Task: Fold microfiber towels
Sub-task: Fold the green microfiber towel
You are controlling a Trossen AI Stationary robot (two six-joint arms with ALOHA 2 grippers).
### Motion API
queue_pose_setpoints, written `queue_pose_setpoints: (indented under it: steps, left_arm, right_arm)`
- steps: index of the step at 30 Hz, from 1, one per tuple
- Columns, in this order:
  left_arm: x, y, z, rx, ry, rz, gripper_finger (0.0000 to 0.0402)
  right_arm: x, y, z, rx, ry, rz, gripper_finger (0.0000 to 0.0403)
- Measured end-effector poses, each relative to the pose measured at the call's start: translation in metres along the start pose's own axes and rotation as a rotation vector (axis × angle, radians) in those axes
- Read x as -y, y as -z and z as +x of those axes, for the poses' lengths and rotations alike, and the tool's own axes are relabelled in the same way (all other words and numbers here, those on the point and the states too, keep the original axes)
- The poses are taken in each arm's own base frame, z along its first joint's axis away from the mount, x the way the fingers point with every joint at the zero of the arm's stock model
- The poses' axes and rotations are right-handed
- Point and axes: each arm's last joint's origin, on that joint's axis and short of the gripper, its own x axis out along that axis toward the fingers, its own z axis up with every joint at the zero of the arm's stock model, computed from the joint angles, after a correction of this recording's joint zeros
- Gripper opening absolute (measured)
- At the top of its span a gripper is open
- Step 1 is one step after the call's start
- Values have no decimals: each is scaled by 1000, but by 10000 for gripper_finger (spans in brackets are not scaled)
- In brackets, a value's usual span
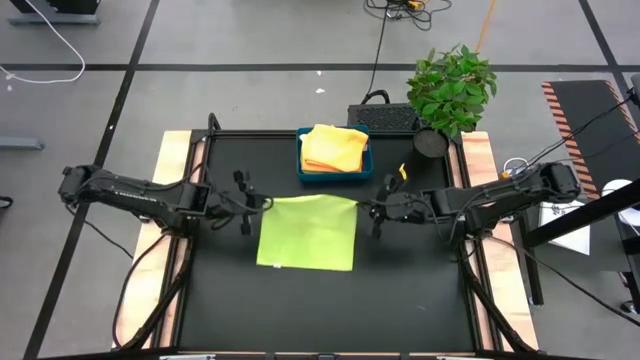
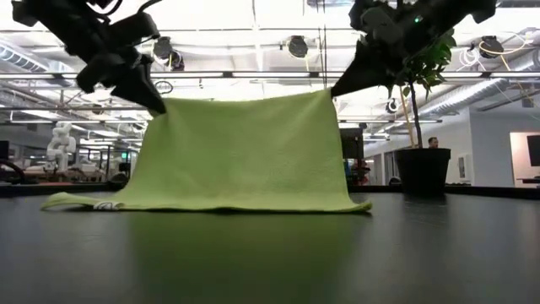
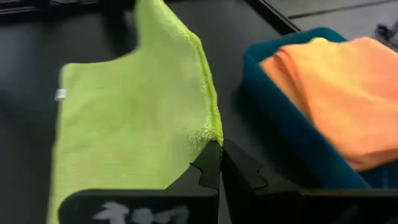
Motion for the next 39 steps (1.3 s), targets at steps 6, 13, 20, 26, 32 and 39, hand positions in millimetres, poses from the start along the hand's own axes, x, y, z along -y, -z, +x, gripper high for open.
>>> queue_pose_setpoints:
  steps: [6,13,20,26,32,39]
  left_arm:
    - [11,4,-4,-31,46,76,4]
    - [34,4,-12,3,149,94,4]
    - [68,20,-4,-46,166,155,4]
    - [89,25,0,-77,191,152,5]
    - [94,24,2,-54,124,171,4]
    - [84,21,3,-23,-61,179,3]
  right_arm:
    - [-21,6,-6,4,-75,-47,0]
    - [-53,24,1,-30,-153,-97,0]
    - [-73,49,26,-112,-177,-147,0]
    - [-79,60,37,-162,-218,-136,0]
    - [-77,55,36,-121,-200,-155,0]
    - [-53,34,27,-36,-35,-208,0]
